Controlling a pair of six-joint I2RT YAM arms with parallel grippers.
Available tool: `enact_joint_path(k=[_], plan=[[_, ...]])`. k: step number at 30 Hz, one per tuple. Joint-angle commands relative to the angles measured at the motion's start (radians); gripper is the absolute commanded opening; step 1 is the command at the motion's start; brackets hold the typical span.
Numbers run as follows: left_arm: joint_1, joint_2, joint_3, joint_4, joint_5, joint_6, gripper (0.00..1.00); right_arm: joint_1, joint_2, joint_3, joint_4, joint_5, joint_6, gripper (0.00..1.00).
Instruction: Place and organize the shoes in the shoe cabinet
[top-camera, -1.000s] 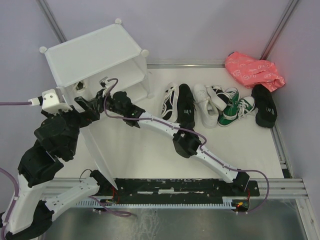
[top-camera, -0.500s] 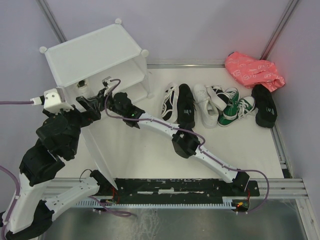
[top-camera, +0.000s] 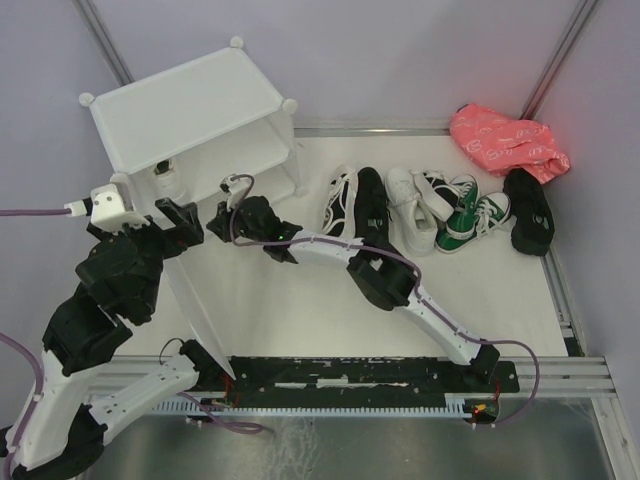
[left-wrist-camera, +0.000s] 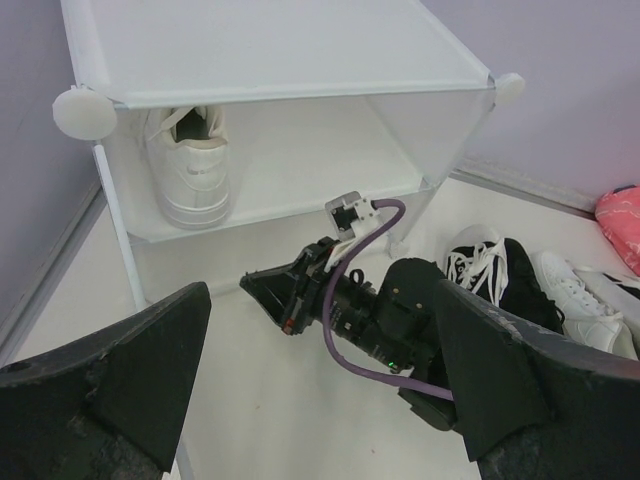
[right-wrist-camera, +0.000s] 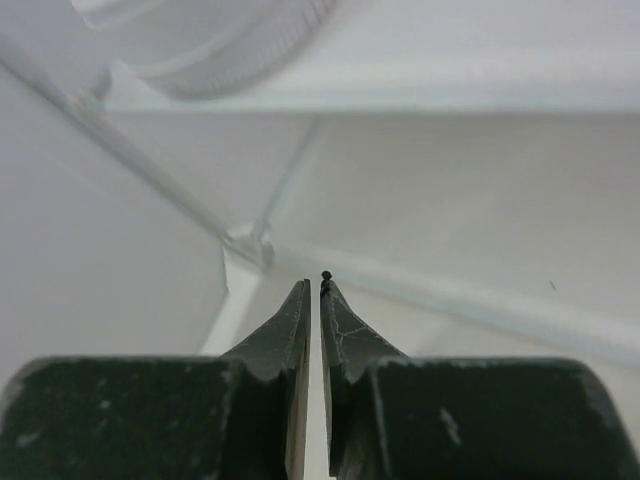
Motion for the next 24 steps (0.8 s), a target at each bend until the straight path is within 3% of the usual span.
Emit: enact_joint_path(k=[1,5,10,17,21,24], plan=[[0.001,-0.027,-0.015,0.066,-0.007,0.034,0.99,-0.009,-0.314,-0.22,0.041,-0.006,-0.075,0.19],[0.001,-0.031,0.001,0.078,0.017,0.061,0.99,-0.029,-0.526,-0.398,-0.127,0.04,-0.119,0.24],[0.001,-0.064,0.001,0.082,0.028,0.068,0.99,-0.087,-0.716,-0.499,-0.459,0.195,-0.199,0.42],[0.002,-0.121,-0.023,0.04,0.081,0.054,0.99,-0.202,-0.878,-0.482,-0.918,0.541,-0.293,0.76],[0.001,-0.128,-0.027,-0.002,0.124,0.059,0.99,-0.314,-0.906,-0.428,-1.148,0.604,-0.254,0.94],[0.001,-0.127,-0.026,-0.017,0.154,0.067,0.99,-0.41,-0.925,-0.46,-1.22,0.611,-0.218,0.96]])
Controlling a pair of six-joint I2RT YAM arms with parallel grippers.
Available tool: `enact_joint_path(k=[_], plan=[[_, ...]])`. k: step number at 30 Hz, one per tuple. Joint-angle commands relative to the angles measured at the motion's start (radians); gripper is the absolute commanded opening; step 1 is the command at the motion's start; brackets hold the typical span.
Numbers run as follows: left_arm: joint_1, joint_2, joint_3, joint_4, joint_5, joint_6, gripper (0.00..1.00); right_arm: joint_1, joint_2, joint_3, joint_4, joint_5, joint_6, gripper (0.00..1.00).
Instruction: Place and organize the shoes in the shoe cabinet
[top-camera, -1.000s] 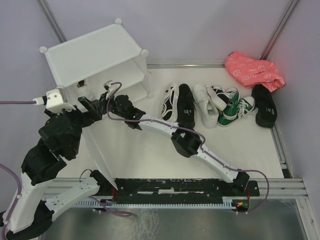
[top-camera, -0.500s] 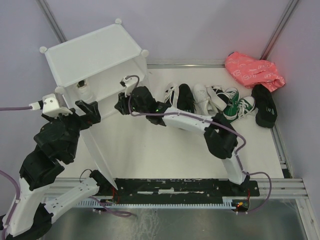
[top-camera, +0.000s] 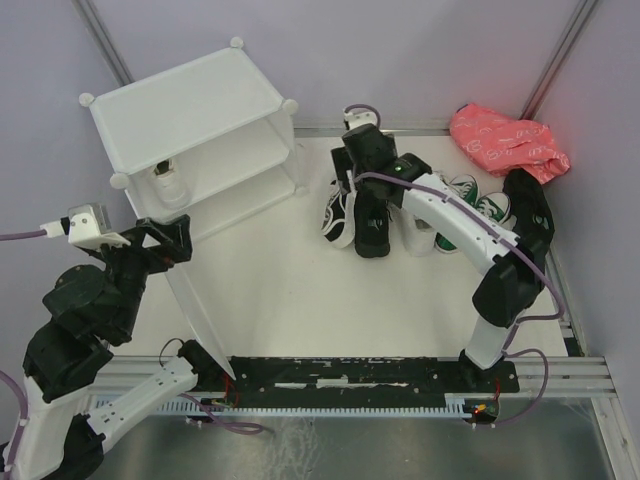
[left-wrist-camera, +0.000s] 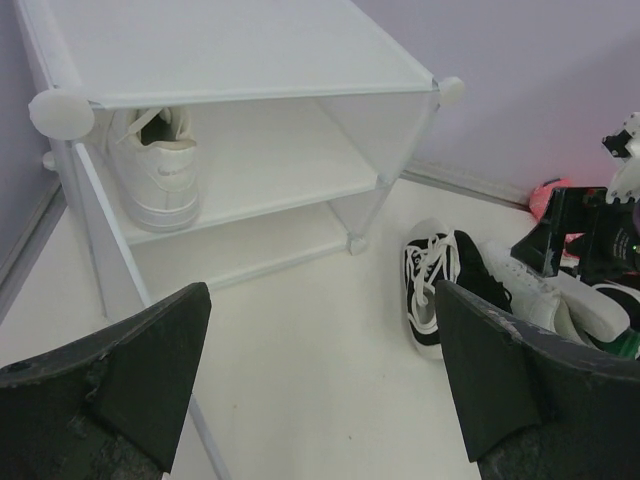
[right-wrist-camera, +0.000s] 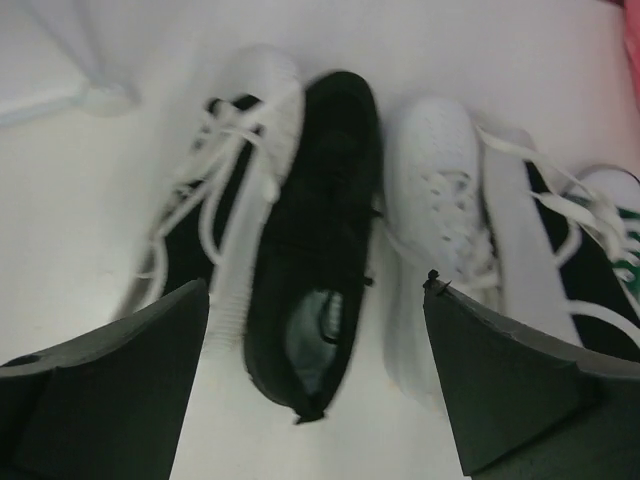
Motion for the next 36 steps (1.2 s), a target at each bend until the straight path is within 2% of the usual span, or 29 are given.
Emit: enact_joint_path(k=[1,5,10,15,23,28,33,35,36], plan=[[0.001,0.005,-0.003,-0.02,0.071,0.048,0.99,-0.133,-0.051,-0.004,-0.248,0.093,0.042,0.96],[0.001,-0.001,-0.005,-0.024,0.097,0.048,0.99,-0.223,-0.052,-0.05,-0.245,-0.012,0.038,0.93],[0.002,-0.03,-0.034,-0.023,0.07,0.033,0.99,-0.229,0.013,-0.065,-0.284,-0.094,0.015,0.89],[0.001,-0.025,-0.034,-0.023,0.049,0.043,0.99,-0.238,-0.018,-0.203,-0.195,-0.151,0.048,0.78],[0.001,0.013,-0.021,-0.005,0.052,0.067,0.99,-0.269,0.017,-0.3,-0.166,-0.118,0.098,0.77],[0.001,0.021,-0.02,-0.003,0.054,0.063,0.99,-0.3,0.077,-0.324,-0.094,-0.169,0.099,0.76],[0.001,0.018,0.003,-0.03,0.043,0.042,0.99,-0.331,0.155,-0.335,-0.049,-0.21,0.116,0.6],[0.001,0.012,0.009,-0.039,0.033,0.035,0.99,-0.336,0.172,-0.343,-0.041,-0.205,0.122,0.49],[0.001,0.009,0.01,-0.041,0.03,0.034,0.99,-0.339,0.175,-0.347,-0.039,-0.196,0.125,0.4]])
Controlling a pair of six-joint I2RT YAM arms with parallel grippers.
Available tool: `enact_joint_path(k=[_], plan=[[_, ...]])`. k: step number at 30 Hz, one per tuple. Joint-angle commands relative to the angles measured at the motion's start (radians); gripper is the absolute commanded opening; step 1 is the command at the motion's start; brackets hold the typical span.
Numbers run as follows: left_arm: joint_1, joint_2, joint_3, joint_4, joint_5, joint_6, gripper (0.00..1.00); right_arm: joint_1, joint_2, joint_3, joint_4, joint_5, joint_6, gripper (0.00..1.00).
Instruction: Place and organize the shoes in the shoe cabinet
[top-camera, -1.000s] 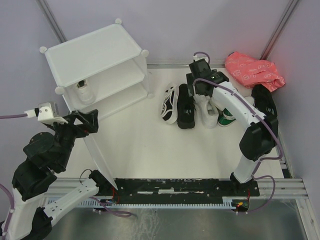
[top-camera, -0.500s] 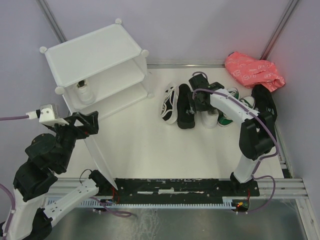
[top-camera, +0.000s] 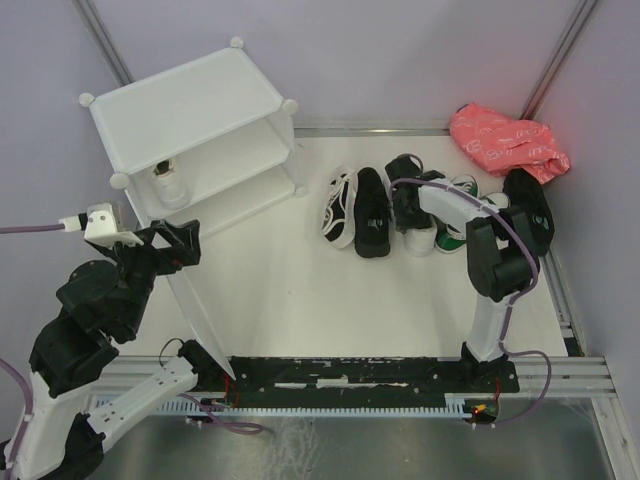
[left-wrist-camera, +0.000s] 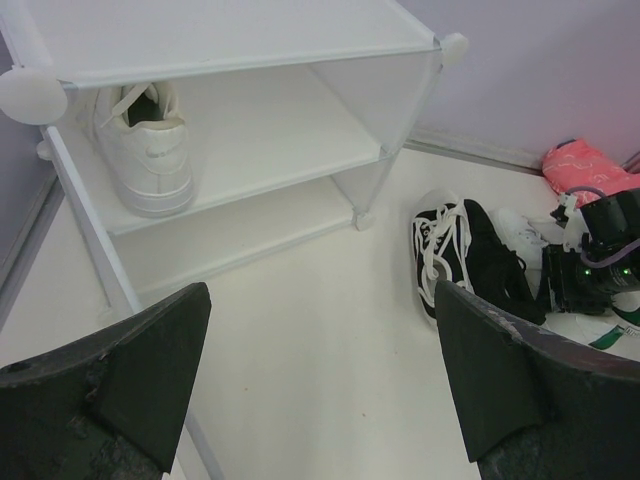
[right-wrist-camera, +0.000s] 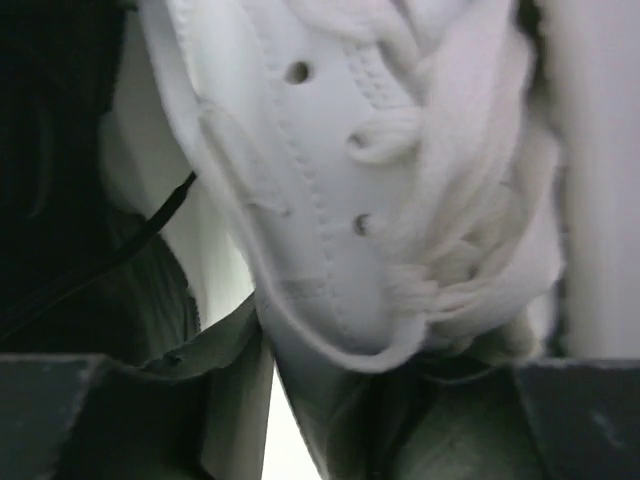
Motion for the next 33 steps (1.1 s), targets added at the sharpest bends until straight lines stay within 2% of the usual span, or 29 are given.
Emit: enact_joint_path(k=[1,3,4,11,18,25,33], plan=[[0.001,-0.005,0.037,-0.005,-0.027,0.018,0.99,-0.015,0.025,-0.02,0.065,-0.007,0.023,0.32],[0.002,-0.004,0.04,-0.006,-0.032,0.021,0.99,-0.015,0.004,-0.033,0.063,0.031,0.021,0.06],[0.001,0.0,0.045,-0.006,-0.034,0.023,0.99,-0.015,-0.025,-0.043,0.062,0.055,0.016,0.0],[0.001,0.013,0.062,0.018,-0.039,0.05,0.99,0.006,-0.278,-0.017,0.022,0.097,-0.049,0.0],[0.001,0.013,0.072,0.025,-0.046,0.064,0.99,0.192,-0.353,0.186,-0.121,0.087,-0.077,0.0],[0.002,0.027,0.105,0.009,-0.054,0.064,0.99,0.39,-0.242,0.306,-0.075,-0.049,-0.034,0.0],[0.001,0.029,0.111,0.0,-0.061,0.047,0.99,0.552,0.046,0.516,0.006,-0.18,-0.015,0.0]])
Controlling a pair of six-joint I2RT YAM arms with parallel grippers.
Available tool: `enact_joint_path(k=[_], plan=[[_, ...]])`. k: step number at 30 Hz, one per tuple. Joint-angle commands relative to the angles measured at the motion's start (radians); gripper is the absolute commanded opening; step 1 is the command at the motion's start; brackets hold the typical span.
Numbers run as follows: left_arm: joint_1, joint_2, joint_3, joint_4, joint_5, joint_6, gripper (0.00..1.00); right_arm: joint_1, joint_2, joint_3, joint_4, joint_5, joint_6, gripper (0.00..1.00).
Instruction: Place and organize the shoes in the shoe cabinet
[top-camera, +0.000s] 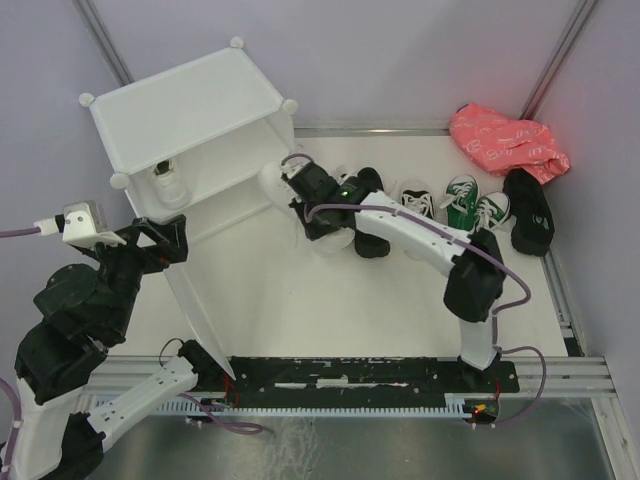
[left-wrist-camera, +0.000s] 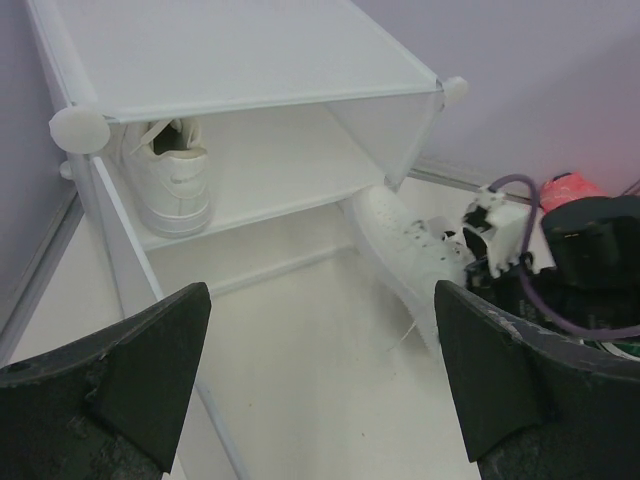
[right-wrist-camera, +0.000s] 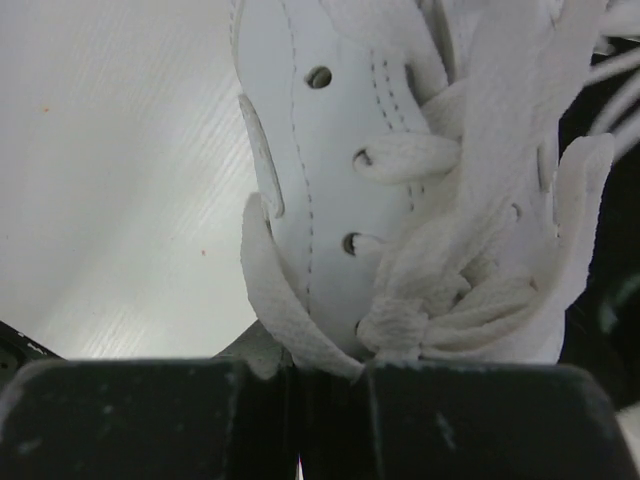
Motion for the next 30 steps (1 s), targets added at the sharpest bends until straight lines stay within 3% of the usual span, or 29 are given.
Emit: enact_joint_path(k=[1,6,10,13,17,26,30], plan=[[0.001,0.017,0.028,0.009,-0.024,0.027,0.99,0.069,0.141,0.166,0.137,-0.071,0.018,0.0],[0.001,0.013,0.035,-0.004,-0.024,0.018,0.99,0.109,0.357,0.331,0.134,-0.141,0.055,0.02],[0.001,0.006,0.034,-0.009,-0.027,0.011,0.99,0.131,0.459,0.397,0.146,-0.13,0.081,0.26],[0.001,0.006,0.033,-0.01,-0.026,0.01,0.99,0.138,0.462,0.389,0.151,-0.106,0.084,0.54],[0.001,0.008,0.034,-0.008,-0.027,0.014,0.99,0.139,0.403,0.333,0.17,-0.1,0.065,0.69],[0.001,-0.006,0.023,-0.005,-0.038,0.023,0.99,0.148,0.123,0.113,0.177,-0.138,0.03,0.73],[0.001,-0.013,0.018,-0.004,-0.041,0.024,0.99,0.143,0.058,0.036,0.166,-0.087,0.014,0.76]])
